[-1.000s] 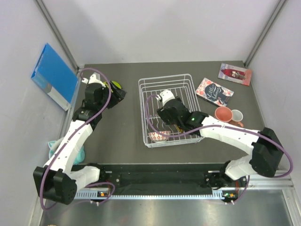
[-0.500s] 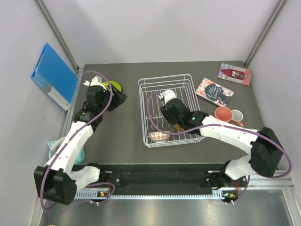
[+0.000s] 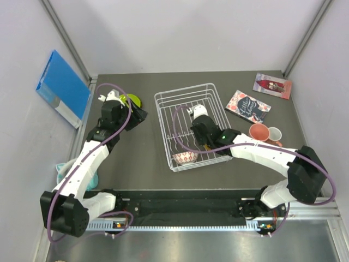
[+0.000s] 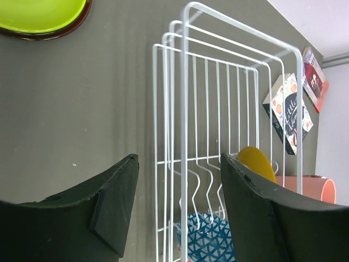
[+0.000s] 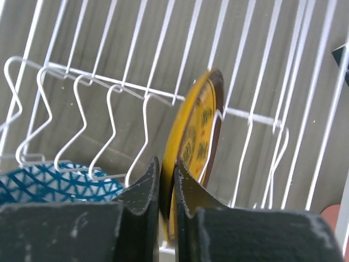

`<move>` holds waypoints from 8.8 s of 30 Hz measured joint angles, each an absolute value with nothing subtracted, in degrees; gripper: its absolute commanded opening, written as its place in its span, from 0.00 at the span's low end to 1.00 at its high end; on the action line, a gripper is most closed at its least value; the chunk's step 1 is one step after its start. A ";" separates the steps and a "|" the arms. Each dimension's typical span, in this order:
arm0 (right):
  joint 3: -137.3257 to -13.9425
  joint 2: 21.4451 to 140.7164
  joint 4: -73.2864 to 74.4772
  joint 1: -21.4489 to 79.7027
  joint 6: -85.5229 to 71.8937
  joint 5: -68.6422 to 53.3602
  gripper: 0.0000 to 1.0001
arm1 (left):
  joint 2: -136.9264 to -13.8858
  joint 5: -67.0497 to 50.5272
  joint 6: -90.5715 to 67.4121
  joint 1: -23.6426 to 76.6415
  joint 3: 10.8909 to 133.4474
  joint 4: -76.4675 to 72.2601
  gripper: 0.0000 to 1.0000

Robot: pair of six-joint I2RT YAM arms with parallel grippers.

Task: Unload the mixed dishes from the dish rack
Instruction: Pick up the plate from the dish rack, then place the plate at the center of the board, then pick up the bowl from the dish rack.

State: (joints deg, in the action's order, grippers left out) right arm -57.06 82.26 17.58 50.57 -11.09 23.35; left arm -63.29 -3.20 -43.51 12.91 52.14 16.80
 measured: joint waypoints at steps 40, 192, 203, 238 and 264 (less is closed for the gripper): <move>-60.47 73.12 25.91 55.72 -11.14 20.43 0.00 | -95.83 -11.33 -42.06 14.17 64.55 15.53 0.55; -45.25 39.62 -0.58 86.24 1.72 59.13 1.00 | -107.42 -16.62 -49.52 -14.57 65.76 -1.26 0.16; -45.25 39.51 -0.30 84.79 0.99 57.39 1.00 | -107.26 -17.12 -49.36 -14.63 66.59 1.19 0.62; -44.31 47.16 2.94 80.31 -1.17 52.51 1.00 | -73.08 -11.20 -45.21 8.25 68.18 19.53 0.64; -51.35 35.46 3.14 79.68 0.40 55.48 1.00 | -86.54 -28.75 -8.45 42.89 69.08 33.50 0.57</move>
